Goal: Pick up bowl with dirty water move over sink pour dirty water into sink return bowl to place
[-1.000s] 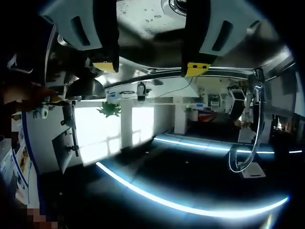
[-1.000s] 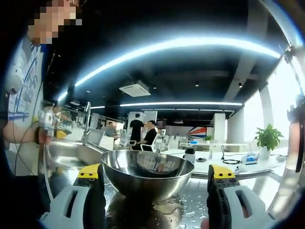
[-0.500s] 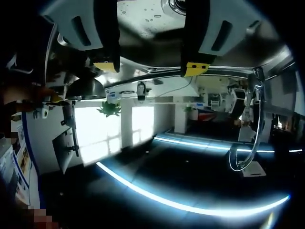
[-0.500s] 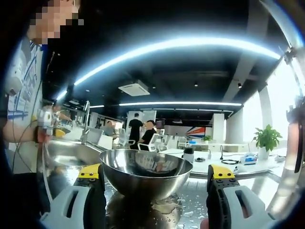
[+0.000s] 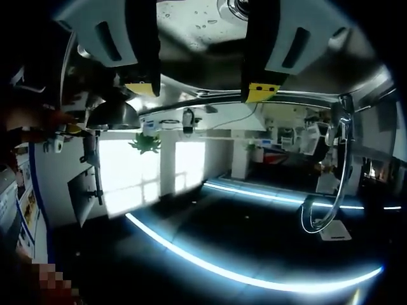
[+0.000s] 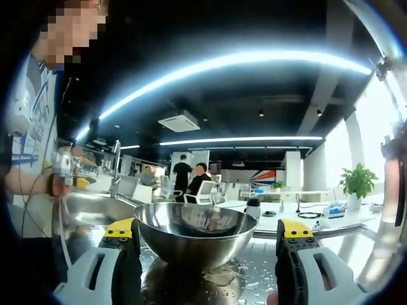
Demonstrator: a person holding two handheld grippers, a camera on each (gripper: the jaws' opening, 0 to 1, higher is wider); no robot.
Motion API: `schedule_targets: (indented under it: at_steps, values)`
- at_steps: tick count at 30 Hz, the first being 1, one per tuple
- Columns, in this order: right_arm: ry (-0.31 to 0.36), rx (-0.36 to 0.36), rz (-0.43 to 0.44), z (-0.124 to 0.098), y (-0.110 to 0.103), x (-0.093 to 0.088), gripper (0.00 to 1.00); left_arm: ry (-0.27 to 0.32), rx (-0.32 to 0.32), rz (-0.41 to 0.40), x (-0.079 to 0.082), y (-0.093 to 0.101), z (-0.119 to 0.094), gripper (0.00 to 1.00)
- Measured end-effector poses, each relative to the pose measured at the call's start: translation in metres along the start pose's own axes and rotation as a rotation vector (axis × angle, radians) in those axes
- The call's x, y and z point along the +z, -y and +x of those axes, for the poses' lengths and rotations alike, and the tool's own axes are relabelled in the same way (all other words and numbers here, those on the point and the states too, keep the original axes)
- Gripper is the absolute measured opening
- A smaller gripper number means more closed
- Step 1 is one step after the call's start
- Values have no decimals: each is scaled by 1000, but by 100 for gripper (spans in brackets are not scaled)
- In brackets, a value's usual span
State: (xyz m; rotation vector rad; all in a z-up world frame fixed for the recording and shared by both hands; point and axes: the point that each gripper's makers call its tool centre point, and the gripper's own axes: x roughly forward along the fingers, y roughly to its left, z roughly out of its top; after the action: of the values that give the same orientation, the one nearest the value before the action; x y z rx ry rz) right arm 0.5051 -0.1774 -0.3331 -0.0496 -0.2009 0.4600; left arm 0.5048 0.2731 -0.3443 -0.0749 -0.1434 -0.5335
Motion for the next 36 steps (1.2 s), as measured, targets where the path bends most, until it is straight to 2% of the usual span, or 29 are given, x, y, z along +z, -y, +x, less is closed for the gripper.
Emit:
schedule_targets:
  at_steps: [8, 16, 36]
  values:
    - [23, -19, 33, -2, 6, 4, 82, 14, -8, -5, 3, 1, -2, 49]
    - [-15, -7, -13, 1, 0, -3, 82, 21, -8, -3, 4, 2, -2, 49]
    - [-5, -8, -6, -1, 0, -1, 81, 10, -3, -6, 2, 0, -1, 50]
